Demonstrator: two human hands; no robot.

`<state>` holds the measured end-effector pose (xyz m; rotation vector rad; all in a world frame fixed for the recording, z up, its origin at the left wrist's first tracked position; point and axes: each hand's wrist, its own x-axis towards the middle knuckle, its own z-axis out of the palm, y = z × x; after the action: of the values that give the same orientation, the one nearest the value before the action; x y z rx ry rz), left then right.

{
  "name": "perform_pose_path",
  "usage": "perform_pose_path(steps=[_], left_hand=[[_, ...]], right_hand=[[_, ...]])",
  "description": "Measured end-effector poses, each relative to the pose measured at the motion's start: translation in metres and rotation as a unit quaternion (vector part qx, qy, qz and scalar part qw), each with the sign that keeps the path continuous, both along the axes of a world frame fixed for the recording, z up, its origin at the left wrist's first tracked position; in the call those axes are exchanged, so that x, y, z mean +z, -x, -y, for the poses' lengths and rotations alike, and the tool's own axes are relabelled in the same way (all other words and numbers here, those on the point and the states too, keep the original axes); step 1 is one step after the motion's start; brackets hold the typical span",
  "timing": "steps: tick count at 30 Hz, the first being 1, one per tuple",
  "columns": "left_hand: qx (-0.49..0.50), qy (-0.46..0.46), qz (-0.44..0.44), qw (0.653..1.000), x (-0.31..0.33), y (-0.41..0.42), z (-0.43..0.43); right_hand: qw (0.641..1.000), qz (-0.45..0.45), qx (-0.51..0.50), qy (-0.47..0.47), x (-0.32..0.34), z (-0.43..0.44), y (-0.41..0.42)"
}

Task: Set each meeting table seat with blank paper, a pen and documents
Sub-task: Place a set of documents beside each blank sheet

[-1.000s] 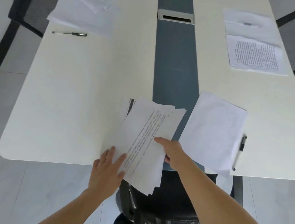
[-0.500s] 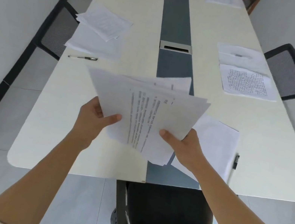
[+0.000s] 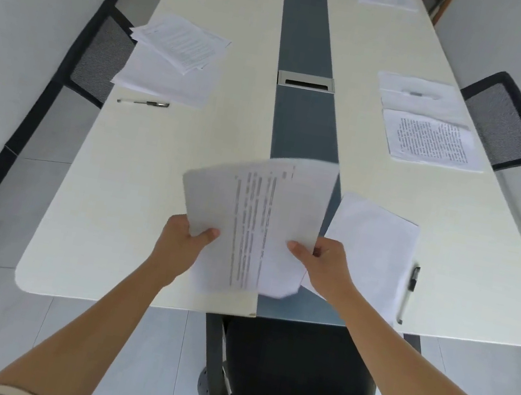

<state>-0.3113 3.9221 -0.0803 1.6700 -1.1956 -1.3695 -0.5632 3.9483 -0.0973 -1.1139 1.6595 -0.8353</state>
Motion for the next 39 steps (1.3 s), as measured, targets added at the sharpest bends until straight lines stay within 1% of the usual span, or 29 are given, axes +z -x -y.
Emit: perform_pose_path(steps=[2,3,5,7,10,12,14,17,19,21,23,25,27,35,39], left_hand=[[-0.001,-0.011,0.006,1.0,-0.004,-0.003,0.0],[0.009,-0.015,0.033,0.999,-0.009,-0.004,-0.001],[0.035,-0.028,0.131,0.99,-0.024,-0.009,-0.009],[0.022,-0.03,0.208,0.977,-0.039,-0.012,-0.023],[-0.078,-0.032,0.271,0.959,-0.057,-0.004,-0.047],[-0.159,-0.026,0.313,0.936,-0.066,0.004,-0.058],[-0.215,-0.005,0.352,0.911,-0.074,0.012,-0.061],[-0.283,0.016,0.407,0.868,-0.082,0.027,-0.062],[-0.328,0.012,0.431,0.841,-0.088,0.037,-0.063],[-0.356,0.0,0.454,0.817,-0.097,0.044,-0.063],[-0.365,-0.007,0.475,0.801,-0.106,0.048,-0.062],[-0.359,-0.005,0.483,0.799,-0.111,0.051,-0.056],[-0.355,-0.003,0.48,0.802,-0.112,0.053,-0.05],[-0.334,-0.011,0.475,0.814,-0.116,0.058,-0.04],[-0.33,-0.015,0.471,0.818,-0.117,0.058,-0.039]], right_hand=[[1.0,0.002,-0.022,-0.02,-0.009,0.006,-0.002],[0.999,-0.011,-0.023,-0.036,-0.014,0.009,-0.004],[0.996,-0.044,-0.02,-0.08,-0.031,0.017,-0.01],[0.989,-0.084,-0.008,-0.121,-0.049,0.024,-0.014],[0.973,-0.164,0.03,-0.159,-0.069,0.03,-0.016],[0.963,-0.213,0.05,-0.159,-0.071,0.032,-0.012],[0.952,-0.271,0.035,-0.138,-0.07,0.027,0.001],[0.926,-0.355,-0.014,-0.126,-0.074,0.008,0.039],[0.904,-0.388,-0.006,-0.181,-0.083,-0.01,0.068],[0.881,-0.402,0.028,-0.247,-0.095,-0.028,0.087],[0.865,-0.429,0.083,-0.248,-0.104,-0.038,0.097],[0.855,-0.452,0.14,-0.21,-0.106,-0.041,0.101],[0.852,-0.459,0.174,-0.184,-0.103,-0.042,0.105],[0.848,-0.467,0.18,-0.174,-0.104,-0.039,0.113],[0.852,-0.461,0.175,-0.174,-0.103,-0.04,0.112]])
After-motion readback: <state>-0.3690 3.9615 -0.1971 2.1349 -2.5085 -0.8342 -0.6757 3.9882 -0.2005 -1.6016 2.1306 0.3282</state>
